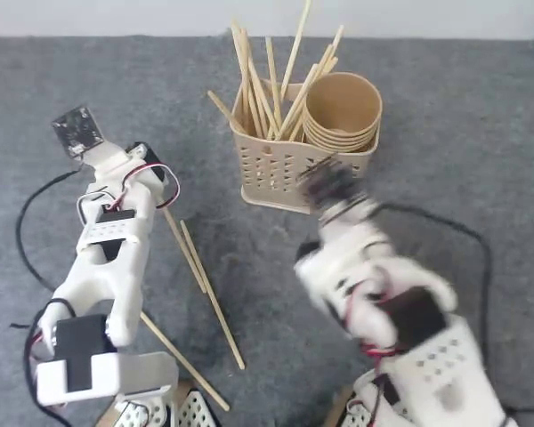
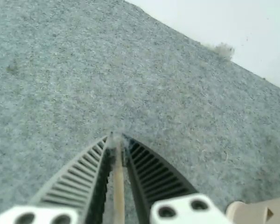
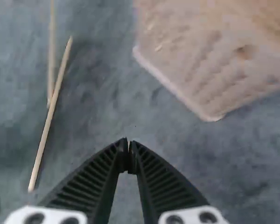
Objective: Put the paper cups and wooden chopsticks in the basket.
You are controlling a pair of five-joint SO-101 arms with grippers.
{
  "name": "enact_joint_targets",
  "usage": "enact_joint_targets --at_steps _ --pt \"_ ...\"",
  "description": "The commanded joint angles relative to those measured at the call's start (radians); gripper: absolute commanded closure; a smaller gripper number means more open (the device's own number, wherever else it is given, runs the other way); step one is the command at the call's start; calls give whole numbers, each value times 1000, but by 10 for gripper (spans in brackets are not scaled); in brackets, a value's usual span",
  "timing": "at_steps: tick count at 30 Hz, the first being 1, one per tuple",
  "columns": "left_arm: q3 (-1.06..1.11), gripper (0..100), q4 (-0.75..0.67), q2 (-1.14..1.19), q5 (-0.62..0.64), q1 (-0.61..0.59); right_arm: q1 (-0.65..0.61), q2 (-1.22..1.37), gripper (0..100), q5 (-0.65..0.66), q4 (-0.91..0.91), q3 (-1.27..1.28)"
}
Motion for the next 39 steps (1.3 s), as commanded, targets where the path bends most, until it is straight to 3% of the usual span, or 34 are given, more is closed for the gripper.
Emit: enact_joint_targets --at_steps 1,4,7,10,13,18,26,32,35,39 --pt "-10 987 -25 -48 -6 -6 -156 -18 990 21 -134 143" --pt "-10 987 -25 -48 -6 -8 -217 -16 990 11 -355 310" --pt "-10 987 -25 -48 -6 0 -217 -18 990 -120 -700 519" --pt "-10 987 -31 -48 -6 -2 -183 -18 989 -244 -1059 729" --pt "-2 987 -35 -48 -3 -40 -122 -16 989 -247 -1316 864" --pt "47 987 -239 -51 0 -95 -25 25 989 -244 -1237 786" --pt "120 987 -477 -147 -6 -117 -24 282 989 -244 -1227 660" --pt "183 987 -764 -305 -6 -51 -22 400 991 -244 -1227 598" --pt "142 987 -729 -416 -6 -17 -22 400 991 -244 -1227 598" --pt "7 987 -526 -560 -6 23 -22 400 991 -244 -1227 597"
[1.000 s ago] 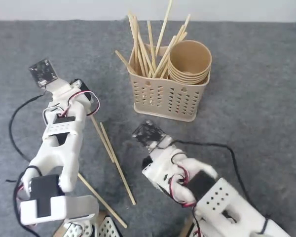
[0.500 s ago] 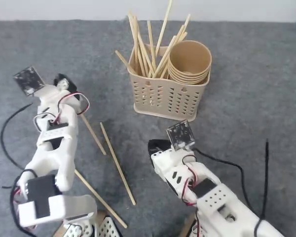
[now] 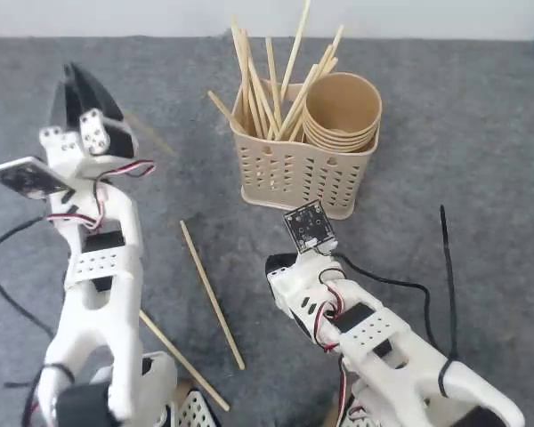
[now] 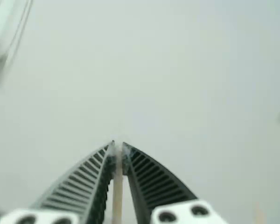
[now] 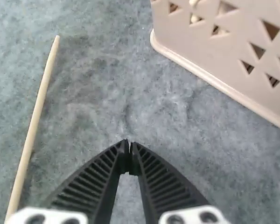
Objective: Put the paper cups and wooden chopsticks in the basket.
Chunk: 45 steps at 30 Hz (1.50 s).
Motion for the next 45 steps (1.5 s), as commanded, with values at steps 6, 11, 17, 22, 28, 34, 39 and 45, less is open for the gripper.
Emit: enact_joint_targets --at_steps 6,11,17,22,28,34,39,45 --pt "-414 987 390 -285 -5 166 13 4 991 -11 2 -57" --pt "-598 987 489 -284 -5 318 13 5 991 -11 2 -57" --pt "-654 987 548 -233 -6 465 13 5 991 -11 2 -57" --pt "-654 987 448 -81 -6 446 15 7 991 -11 2 -57" --pt "-677 985 423 48 -6 425 15 7 991 -11 2 -57" --pt "-725 985 431 106 -6 425 15 8 991 -9 2 -58" --pt "-760 979 548 104 -5 425 15 10 991 -9 2 -58" --pt "-878 749 878 104 -3 425 15 10 991 -9 2 -58"
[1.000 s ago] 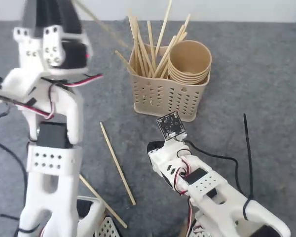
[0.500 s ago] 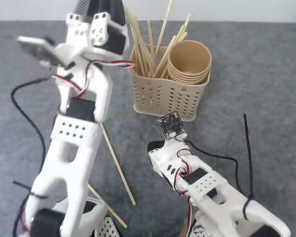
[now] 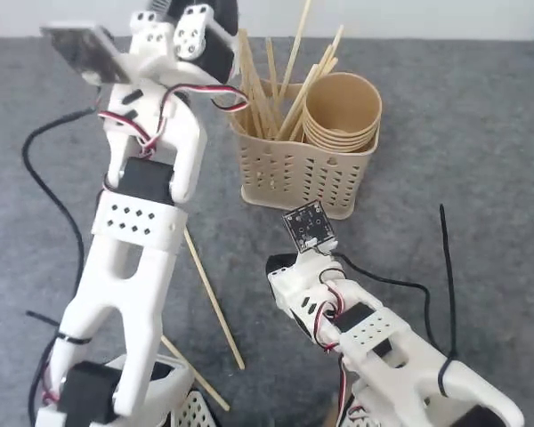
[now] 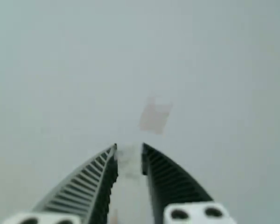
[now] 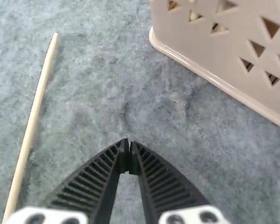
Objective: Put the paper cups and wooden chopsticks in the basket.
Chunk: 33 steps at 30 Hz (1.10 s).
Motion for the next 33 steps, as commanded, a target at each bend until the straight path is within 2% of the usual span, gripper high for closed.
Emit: enact_joint_targets --at_steps 1,4,12,17,24,27,29,33 --pt "-120 707 230 -6 -2 -8 10 5 991 -9 2 -58" --pt "-189 634 356 -6 2 -9 10 5 991 -9 2 -58" --pt "-348 633 700 -107 3 -175 10 7 991 -9 2 -58" --pt "-361 633 850 -229 3 -304 10 8 991 -9 2 -58" --pt "-352 633 1376 -278 3 -485 10 8 991 -9 2 -58" --pt "-265 633 1536 -270 3 -571 10 8 991 -9 2 -58" --pt "-171 633 1587 -259 28 -626 10 8 991 -9 2 -58" --pt "90 633 1536 -224 81 -721 8 8 991 -9 2 -57"
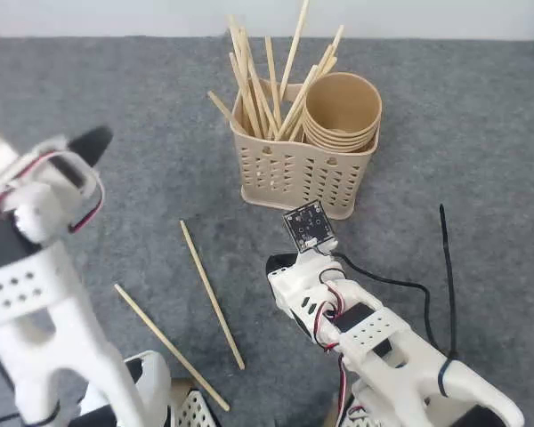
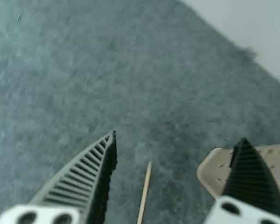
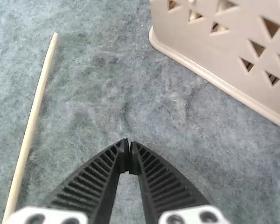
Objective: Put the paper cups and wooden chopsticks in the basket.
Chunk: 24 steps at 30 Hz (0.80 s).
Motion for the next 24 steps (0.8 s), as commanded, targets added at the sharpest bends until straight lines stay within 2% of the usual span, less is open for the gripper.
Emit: enact_joint_targets --at_steps 1,7,14,16,21,24 --pt "282 633 -63 26 48 -103 8 8 991 -9 2 -57" --pt "680 633 -203 -43 48 -140 7 8 991 -9 2 -57" --pt "1009 656 -341 -252 48 -141 5 8 991 -9 2 -54" --pt "1050 709 -341 -290 18 -141 4 8 991 -9 2 -54" --pt "1089 935 -385 -299 -23 -140 4 8 991 -9 2 -54" --pt "1110 974 -419 -298 -66 -137 4 8 991 -9 2 -54"
